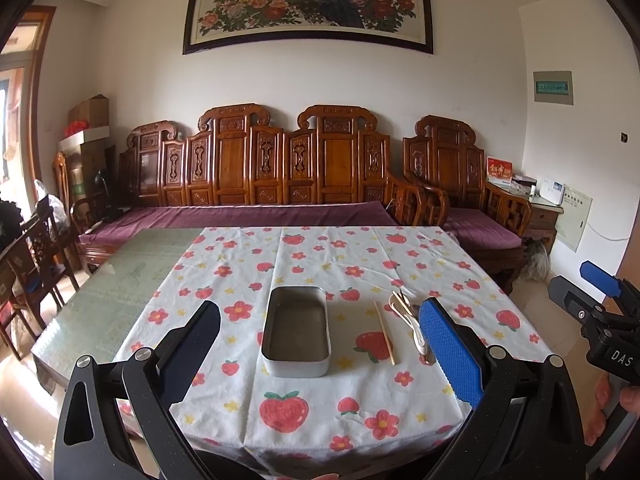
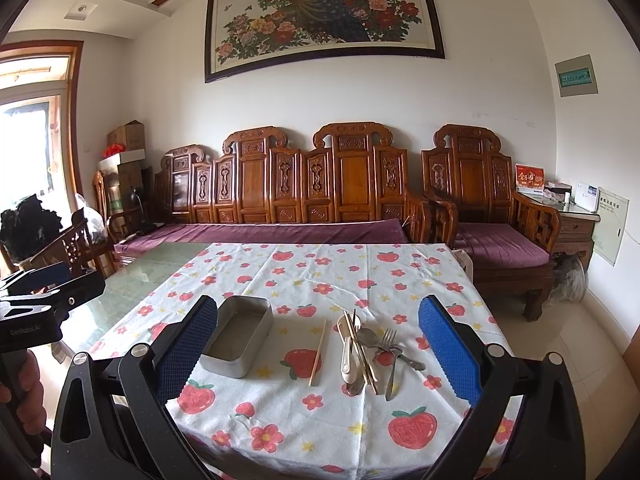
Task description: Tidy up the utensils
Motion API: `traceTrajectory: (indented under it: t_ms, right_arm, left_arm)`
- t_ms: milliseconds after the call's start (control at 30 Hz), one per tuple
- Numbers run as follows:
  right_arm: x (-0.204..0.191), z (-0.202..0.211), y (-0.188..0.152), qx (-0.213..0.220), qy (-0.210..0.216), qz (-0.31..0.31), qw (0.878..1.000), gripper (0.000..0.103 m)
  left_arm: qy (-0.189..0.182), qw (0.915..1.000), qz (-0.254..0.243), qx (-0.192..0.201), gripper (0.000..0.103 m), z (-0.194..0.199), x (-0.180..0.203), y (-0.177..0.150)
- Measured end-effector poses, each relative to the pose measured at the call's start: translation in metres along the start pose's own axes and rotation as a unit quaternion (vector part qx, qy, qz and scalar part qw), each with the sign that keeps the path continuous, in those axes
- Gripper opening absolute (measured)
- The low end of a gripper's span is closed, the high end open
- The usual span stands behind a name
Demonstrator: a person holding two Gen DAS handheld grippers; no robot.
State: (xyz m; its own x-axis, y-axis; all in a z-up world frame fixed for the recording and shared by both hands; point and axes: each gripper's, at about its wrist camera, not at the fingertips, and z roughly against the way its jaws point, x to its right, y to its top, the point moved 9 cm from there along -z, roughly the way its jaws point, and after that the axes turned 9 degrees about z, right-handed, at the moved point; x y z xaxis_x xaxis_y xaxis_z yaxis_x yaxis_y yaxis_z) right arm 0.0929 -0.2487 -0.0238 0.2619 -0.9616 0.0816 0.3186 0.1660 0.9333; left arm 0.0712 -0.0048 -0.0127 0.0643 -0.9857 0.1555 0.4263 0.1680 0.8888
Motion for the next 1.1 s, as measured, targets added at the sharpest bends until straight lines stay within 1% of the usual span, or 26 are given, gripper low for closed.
traceTrajectory:
  t_ms: [1100]
  right_arm:
    - [-0.0068,0.0,0.0079,0.001,0.004,-0.002,1.0,0.101]
  left_arm:
    - [-0.002,1.0,-0.003,0.0,0.097,0.0042,0.0036,0.0041]
